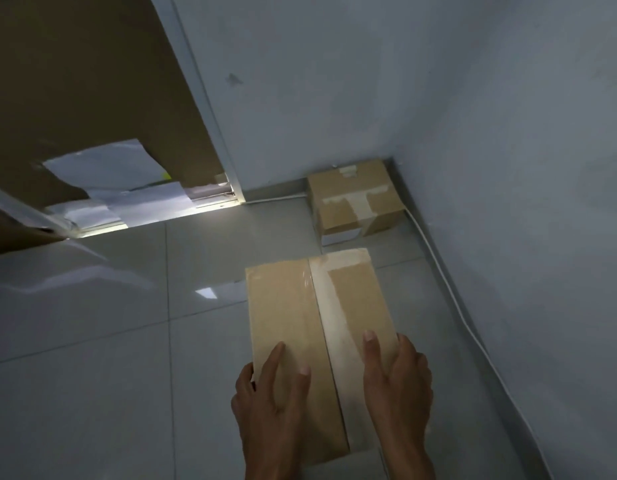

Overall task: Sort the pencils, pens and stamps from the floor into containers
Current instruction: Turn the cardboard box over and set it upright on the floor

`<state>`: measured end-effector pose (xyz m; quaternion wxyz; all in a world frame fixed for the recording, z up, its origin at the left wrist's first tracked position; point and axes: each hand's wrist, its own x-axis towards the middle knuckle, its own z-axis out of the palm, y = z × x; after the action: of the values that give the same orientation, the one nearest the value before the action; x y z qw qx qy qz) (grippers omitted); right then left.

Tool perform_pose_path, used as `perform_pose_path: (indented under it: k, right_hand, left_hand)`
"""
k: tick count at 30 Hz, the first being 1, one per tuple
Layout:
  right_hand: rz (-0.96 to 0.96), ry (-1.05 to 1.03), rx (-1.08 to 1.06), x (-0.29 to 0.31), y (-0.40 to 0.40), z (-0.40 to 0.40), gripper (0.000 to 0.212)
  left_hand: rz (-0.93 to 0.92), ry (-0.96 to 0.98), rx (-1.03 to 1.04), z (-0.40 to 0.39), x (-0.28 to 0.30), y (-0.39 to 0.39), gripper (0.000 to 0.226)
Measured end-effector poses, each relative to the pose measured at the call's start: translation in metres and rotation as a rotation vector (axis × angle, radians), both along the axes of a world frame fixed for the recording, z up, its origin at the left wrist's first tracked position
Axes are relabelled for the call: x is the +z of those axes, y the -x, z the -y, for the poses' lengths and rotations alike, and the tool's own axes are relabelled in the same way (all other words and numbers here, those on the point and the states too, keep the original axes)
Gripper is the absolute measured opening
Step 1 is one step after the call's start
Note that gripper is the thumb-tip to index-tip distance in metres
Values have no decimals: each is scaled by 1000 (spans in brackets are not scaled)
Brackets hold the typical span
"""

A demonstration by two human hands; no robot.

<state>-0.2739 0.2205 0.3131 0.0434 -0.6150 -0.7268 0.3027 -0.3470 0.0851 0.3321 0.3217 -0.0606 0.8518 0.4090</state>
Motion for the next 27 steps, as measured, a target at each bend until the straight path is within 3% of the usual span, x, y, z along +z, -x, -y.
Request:
perform_pose_path:
  k: [10, 17, 22, 27]
  right_hand:
    - [29, 12, 51, -10, 82, -86, 81]
    - [-40, 91, 13, -35, 113, -185, 103]
    - [-56, 216, 62, -74, 153, -273, 89]
    - [-125, 240, 69, -103, 196, -365, 91]
  left_hand:
    - [-13, -39, -3, -76, -14, 83, 39]
    - [43, -137, 3, -166, -47, 130, 37]
    - [90, -135, 79, -253, -89, 158, 30]
    - [84, -181, 87, -332, -119, 188, 46]
